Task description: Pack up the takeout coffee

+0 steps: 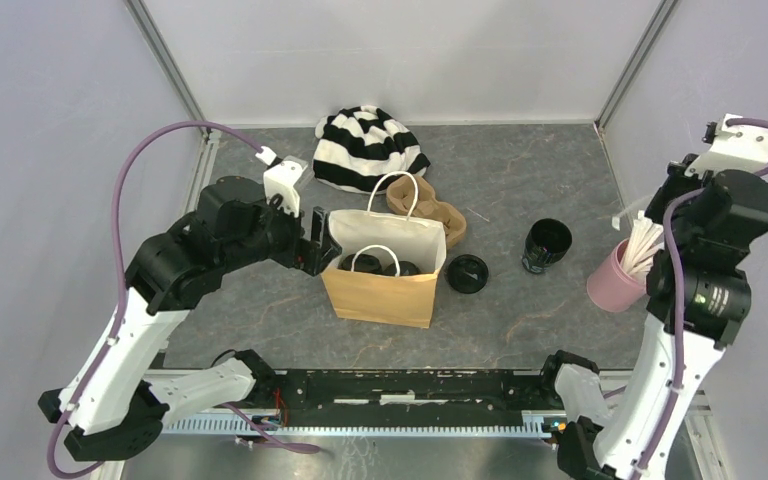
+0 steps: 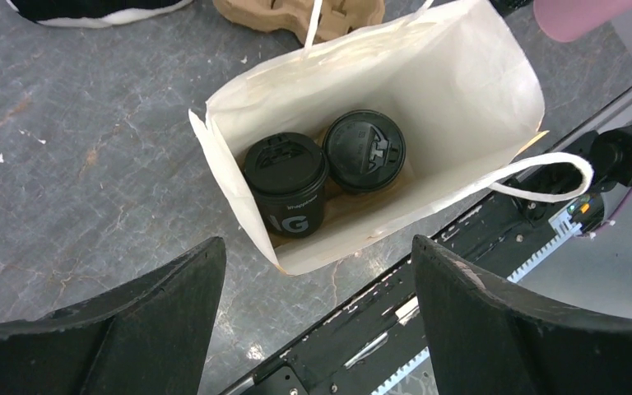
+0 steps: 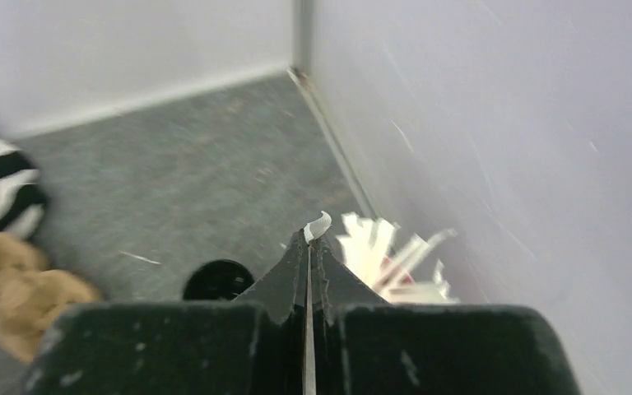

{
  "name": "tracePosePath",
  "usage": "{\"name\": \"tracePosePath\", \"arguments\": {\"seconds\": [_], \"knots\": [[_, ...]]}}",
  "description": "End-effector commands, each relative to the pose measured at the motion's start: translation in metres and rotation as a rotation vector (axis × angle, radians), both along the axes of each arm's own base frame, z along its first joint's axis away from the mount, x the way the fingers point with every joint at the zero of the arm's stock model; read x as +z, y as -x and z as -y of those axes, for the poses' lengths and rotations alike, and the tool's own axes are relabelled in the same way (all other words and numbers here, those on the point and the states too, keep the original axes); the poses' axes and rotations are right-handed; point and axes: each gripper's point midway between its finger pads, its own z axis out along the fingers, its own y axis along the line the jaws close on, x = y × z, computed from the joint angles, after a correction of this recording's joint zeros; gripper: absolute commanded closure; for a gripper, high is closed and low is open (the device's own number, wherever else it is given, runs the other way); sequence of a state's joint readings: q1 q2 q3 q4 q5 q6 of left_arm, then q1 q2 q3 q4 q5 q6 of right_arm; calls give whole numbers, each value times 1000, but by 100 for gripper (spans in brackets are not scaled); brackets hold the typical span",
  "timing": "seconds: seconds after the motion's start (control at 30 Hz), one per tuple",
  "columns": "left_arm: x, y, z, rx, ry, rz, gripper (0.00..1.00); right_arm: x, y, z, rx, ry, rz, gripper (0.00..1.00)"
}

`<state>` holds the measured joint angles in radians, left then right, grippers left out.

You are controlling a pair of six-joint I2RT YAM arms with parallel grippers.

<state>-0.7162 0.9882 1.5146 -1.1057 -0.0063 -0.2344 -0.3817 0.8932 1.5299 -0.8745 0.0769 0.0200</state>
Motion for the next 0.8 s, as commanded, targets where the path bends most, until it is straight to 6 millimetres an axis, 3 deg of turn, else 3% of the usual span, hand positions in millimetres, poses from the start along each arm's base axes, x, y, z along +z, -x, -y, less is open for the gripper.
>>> {"name": "tracePosePath", "arguments": {"seconds": [0.0,0.1,0.2,0.43,0.6,0.77], "knots": [[26,0,-3,5,43,76,12,57,-15,-68,388,19,181,100],[29,1,-1,7,66,79,12,73,-20,-116,650,-66,249,100],[31,0,0,7,70,81,12,91,-17,-150,845,-155,310,100],[30,-2,1,10,72,80,13,141,-4,-204,1179,-359,411,100],[33,-5,4,16,89,83,13,135,-1,-245,1363,-461,339,100],[37,-6,0,44,96,92,13,118,-11,-292,1396,-452,239,100]]}}
